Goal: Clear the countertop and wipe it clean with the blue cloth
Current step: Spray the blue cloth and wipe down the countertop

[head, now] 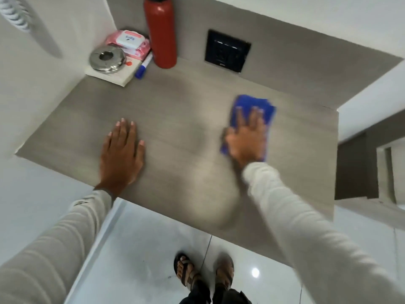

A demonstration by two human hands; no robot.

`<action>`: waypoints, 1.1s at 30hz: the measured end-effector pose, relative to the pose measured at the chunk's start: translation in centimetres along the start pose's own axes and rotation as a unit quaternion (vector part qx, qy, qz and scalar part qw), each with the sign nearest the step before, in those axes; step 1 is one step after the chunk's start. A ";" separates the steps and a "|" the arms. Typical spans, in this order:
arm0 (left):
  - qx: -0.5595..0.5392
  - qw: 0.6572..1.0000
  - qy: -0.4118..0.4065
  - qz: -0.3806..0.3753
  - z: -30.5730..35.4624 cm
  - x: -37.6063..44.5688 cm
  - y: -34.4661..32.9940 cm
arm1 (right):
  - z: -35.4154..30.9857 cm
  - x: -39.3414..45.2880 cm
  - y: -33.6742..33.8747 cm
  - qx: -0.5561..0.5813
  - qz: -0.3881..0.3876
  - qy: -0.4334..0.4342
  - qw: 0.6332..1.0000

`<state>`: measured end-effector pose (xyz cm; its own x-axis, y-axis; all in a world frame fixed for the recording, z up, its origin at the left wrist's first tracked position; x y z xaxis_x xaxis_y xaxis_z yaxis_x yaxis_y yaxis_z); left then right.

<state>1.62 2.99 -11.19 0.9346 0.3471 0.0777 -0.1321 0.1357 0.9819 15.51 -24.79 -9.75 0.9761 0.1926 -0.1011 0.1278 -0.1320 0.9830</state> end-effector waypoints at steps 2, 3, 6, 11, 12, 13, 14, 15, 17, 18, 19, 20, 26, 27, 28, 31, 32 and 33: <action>-0.079 0.996 0.013 0.026 -0.8 0.1 0.2 | -7.8 -5.1 -2.2 0.041 -0.020 0.122 0.991; -0.111 0.993 0.018 0.035 -1.4 0.1 0.2 | -10.4 -8.5 -3.0 0.067 -0.023 0.183 0.981; -0.100 0.995 -0.016 0.019 -1.6 -0.7 0.7 | -10.4 -16.9 -3.8 0.120 -0.027 0.288 0.950; 0.023 0.999 -0.027 0.019 4.6 -3.0 0.8 | 3.0 -18.9 -2.4 0.072 -0.015 0.258 0.963; 0.025 0.999 -0.034 0.014 6.2 -3.4 0.6 | 5.8 -18.2 -1.9 0.060 -0.006 0.237 0.970; 0.027 0.999 -0.044 0.006 7.7 -3.8 0.3 | 8.6 -17.3 -1.5 0.051 -0.001 0.213 0.976; 0.033 0.998 -0.053 0.000 8.9 -4.2 -0.1 | 11.3 -16.2 -1.1 0.050 0.003 0.189 0.981; 0.041 0.997 -0.060 -0.006 10.3 -4.5 -0.5 | 13.7 -14.7 -0.5 0.051 0.011 0.163 0.985; 0.055 0.997 -0.060 -0.017 13.6 -5.3 -1.3 | 17.7 -11.0 0.7 0.047 0.027 0.109 0.993; 0.055 0.997 -0.056 -0.023 15.2 -5.9 -1.8 | 19.2 -9.1 1.1 0.045 0.034 0.084 0.995; 0.052 0.997 -0.048 -0.023 17.3 -6.4 -2.2 | 20.5 -7.0 1.5 0.046 0.037 0.063 0.996; 0.048 0.998 -0.038 -0.023 19.2 -6.9 -2.6 | 21.4 -5.0 1.9 0.044 0.040 0.052 0.997; 0.053 0.998 0.023 -0.008 25.7 -9.1 -4.5 | 22.0 4.3 3.1 0.040 0.058 0.072 0.995; 0.061 0.998 0.025 0.000 25.8 -9.0 -4.6 | 21.8 5.1 3.2 0.039 0.062 0.081 0.994; 0.069 0.997 0.024 0.010 25.7 -8.9 -4.5 | 21.4 5.8 3.3 0.041 0.063 0.088 0.993; 0.071 0.996 0.021 0.044 25.3 -8.5 -4.4 | 18.7 5.4 3.8 0.147 0.038 0.142 0.978; 0.063 0.996 0.022 0.050 25.4 -8.5 -4.3 | 17.6 4.0 3.8 0.217 0.015 0.167 0.962; 0.053 0.997 0.024 0.048 25.6 -8.6 -4.2 | 16.4 1.9 3.6 0.286 -0.014 0.188 0.940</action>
<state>2.54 -24.32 -11.58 0.9022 0.3981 0.1663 -0.1819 0.0014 0.9833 20.73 -40.81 -8.91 0.8536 0.5194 0.0402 0.3315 -0.6011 0.7272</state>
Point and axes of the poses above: each hand's wrist, its own x-axis towards the middle knuckle, its own y-axis out of the back of the hand, z = x × y, the point moved 5 cm from there along x, towards the middle knuckle, and after that the axes turned 3 degrees about x, right-handed, at the moved point
